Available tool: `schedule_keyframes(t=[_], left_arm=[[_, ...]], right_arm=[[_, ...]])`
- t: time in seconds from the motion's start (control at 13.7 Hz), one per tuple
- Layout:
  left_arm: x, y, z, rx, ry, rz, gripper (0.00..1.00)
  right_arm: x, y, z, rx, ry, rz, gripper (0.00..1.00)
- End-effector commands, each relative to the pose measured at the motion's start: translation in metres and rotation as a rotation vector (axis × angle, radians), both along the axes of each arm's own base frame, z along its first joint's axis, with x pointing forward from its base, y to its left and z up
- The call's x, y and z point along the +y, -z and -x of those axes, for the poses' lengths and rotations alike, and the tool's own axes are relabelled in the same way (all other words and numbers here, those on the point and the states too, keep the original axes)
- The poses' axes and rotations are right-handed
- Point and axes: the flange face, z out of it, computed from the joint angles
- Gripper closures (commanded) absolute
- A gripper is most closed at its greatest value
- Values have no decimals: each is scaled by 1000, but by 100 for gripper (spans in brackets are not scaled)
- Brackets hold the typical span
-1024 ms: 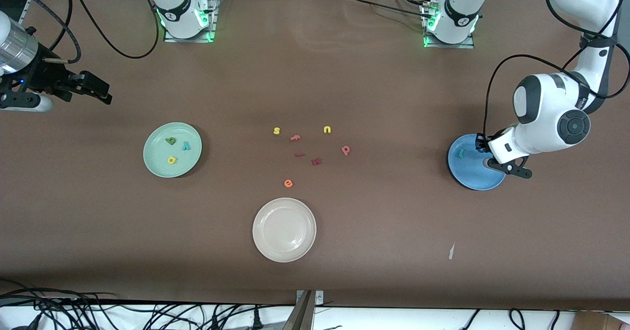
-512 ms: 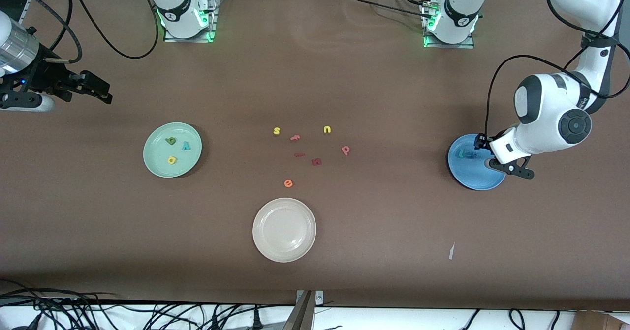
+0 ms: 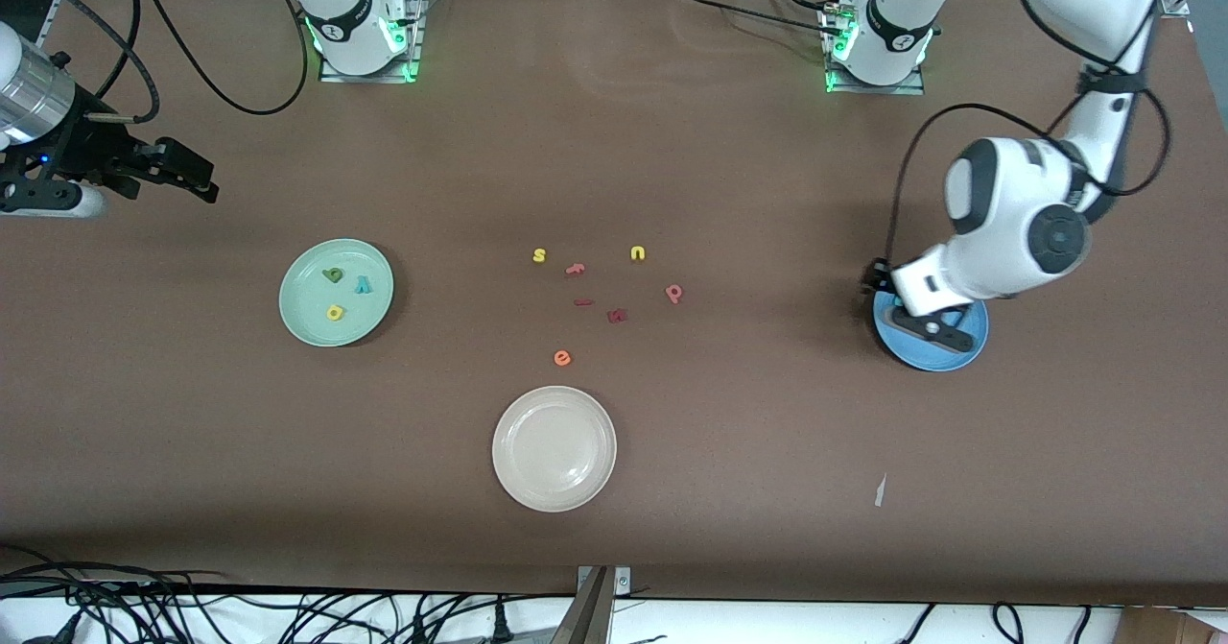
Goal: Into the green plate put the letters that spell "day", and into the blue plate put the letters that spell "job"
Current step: 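Release the blue o onto the blue plate with the left gripper, then reach the left gripper down to the pink letter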
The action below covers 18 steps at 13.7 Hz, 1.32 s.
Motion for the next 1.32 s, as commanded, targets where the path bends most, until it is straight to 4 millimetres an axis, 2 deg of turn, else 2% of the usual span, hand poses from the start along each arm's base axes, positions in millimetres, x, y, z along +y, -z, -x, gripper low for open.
schedule_keyframes(t=[0.0, 0.15, 0.29, 0.37, 0.51, 0.66, 1.1, 1.17, 1.24], left_arm=[[-63, -7, 12, -41, 12, 65, 32], [-114, 4, 13, -130, 63, 72, 30], [-168, 26, 24, -170, 118, 79, 27], [-186, 36, 30, -176, 121, 88, 23], [-213, 56, 36, -186, 128, 94, 23], [-215, 66, 40, -189, 138, 84, 0], [-219, 70, 37, -185, 123, 85, 1], [-222, 71, 38, -179, 98, 83, 1], [-237, 73, 45, -171, 76, 83, 2]], right_arm=[[-4, -2, -2, -12, -15, 11, 0], [-7, -2, -1, -6, -10, 10, 0], [-7, -1, -1, -4, -14, 14, 0], [-9, -1, -1, -3, -43, 14, 0], [-15, -2, -1, -4, -71, 12, 0], [-17, 0, -1, -1, -67, 7, 0], [-17, 2, -2, 4, -73, 7, 0], [-17, 1, -2, 2, -72, 7, 0], [-17, 2, -2, 2, -71, 5, 0]])
